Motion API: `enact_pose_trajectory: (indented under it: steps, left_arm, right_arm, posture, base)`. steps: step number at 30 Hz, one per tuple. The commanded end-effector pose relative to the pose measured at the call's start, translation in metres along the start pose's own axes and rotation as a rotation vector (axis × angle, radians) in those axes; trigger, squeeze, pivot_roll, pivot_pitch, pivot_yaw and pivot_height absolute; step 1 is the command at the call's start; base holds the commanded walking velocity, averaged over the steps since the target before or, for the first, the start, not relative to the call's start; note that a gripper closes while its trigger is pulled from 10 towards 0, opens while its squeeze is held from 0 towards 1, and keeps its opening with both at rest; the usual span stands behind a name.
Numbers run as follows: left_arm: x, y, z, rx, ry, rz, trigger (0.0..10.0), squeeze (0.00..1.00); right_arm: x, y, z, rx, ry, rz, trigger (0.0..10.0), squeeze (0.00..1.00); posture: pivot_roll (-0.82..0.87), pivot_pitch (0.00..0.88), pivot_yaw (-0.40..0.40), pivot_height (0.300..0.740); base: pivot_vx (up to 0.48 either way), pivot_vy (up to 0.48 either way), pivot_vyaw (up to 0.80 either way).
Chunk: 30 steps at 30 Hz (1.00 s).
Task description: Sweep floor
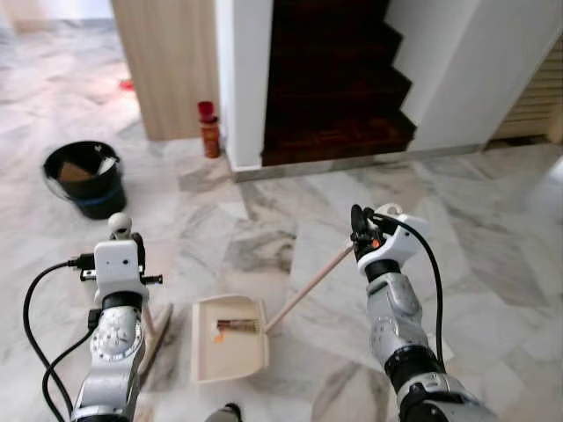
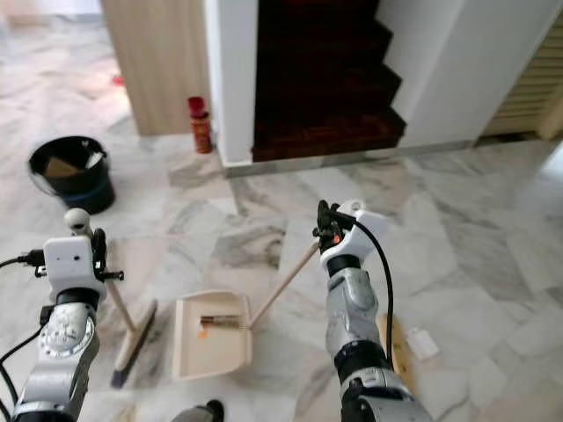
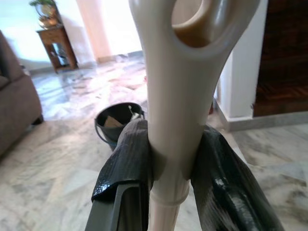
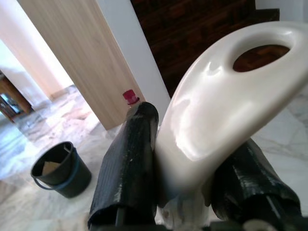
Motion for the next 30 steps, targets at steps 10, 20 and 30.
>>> enact_pose_trajectory:
  steps: [10,20,30]
  left_arm:
    - [0.0026,0.0165,-0.0038,0.062,-0.01,-0.004,10.0,0.0]
    - [0.0068,0.018,-0.0045,0.065,-0.02,0.002,10.0,0.0]
    - [0.0056,0.0168,-0.0036,0.058,-0.012,0.002,10.0,0.0]
  right_arm:
    - [-0.0067,0.0098,-0.0038,0.035,0.028,-0.006,10.0,0.0]
    - [-0.005,0.0117,-0.0021,0.044,0.033,0.022,10.0,0.0]
    - [-0.003,0.013,-0.0028,0.045,0.023,-0.005,10.0,0.0]
  posture:
    - [0.2,0.031,-0.087,0.74]
    - [0.2,0.037,-0.087,0.74]
    - [0.2,0.071,-0.09,0.74]
  base:
    - [0.0,0.0,0.0]
    - [0.198,0.0,0.36]
    - [0.248,0.0,0.18]
Point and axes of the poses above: a point about 5 cm out from each wrist's last joint towards the gripper, its own z axis pointing back from the gripper into the wrist, its own y axis along the axis of the wrist's last joint, x = y × z, the point moved 6 cm from there along -z, pointing out of the wrist towards the gripper, and after that the axes turned 5 degrees about -z, right-handed, at the moved point
